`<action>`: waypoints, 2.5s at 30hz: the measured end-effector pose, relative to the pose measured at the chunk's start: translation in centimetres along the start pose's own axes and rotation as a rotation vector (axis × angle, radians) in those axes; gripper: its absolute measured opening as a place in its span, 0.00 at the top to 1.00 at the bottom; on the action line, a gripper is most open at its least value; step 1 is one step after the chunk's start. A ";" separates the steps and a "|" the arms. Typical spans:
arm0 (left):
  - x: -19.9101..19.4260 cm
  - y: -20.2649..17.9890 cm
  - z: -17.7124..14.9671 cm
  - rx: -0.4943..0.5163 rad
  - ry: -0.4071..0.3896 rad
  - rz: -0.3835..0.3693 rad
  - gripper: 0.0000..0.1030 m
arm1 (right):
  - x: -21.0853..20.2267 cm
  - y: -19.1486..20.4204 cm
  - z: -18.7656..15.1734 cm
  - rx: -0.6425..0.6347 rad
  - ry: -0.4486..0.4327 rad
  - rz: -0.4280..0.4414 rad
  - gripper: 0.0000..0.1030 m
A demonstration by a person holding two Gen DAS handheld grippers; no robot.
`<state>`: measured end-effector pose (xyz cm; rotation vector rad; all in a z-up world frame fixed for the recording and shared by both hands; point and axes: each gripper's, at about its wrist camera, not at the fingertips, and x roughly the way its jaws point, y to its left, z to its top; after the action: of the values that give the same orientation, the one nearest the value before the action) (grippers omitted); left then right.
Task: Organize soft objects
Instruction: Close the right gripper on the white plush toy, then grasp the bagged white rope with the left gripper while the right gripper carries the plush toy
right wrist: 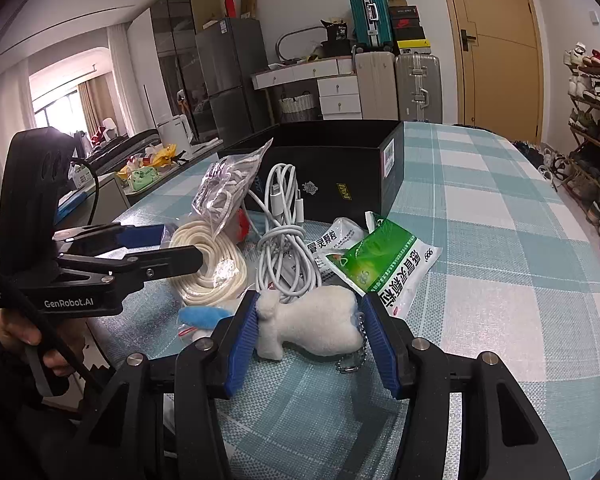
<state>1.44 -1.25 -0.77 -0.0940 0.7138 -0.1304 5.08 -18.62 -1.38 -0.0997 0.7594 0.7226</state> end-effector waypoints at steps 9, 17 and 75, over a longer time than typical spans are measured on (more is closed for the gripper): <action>0.2 -0.2 -0.5 0.009 0.002 0.008 0.63 | 0.0 0.1 -0.1 -0.004 0.001 0.002 0.49; -0.9 0.8 -0.5 -0.062 -0.044 -0.017 0.85 | -0.4 0.6 0.1 -0.023 -0.018 0.005 0.50; -5.0 5.3 11.3 -0.080 -0.371 0.100 0.87 | -4.9 -0.2 14.6 -0.025 -0.315 -0.158 0.51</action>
<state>5.58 5.25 10.26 -0.1540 0.3526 0.0129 11.42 -16.67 12.55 -0.0655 0.4360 0.5797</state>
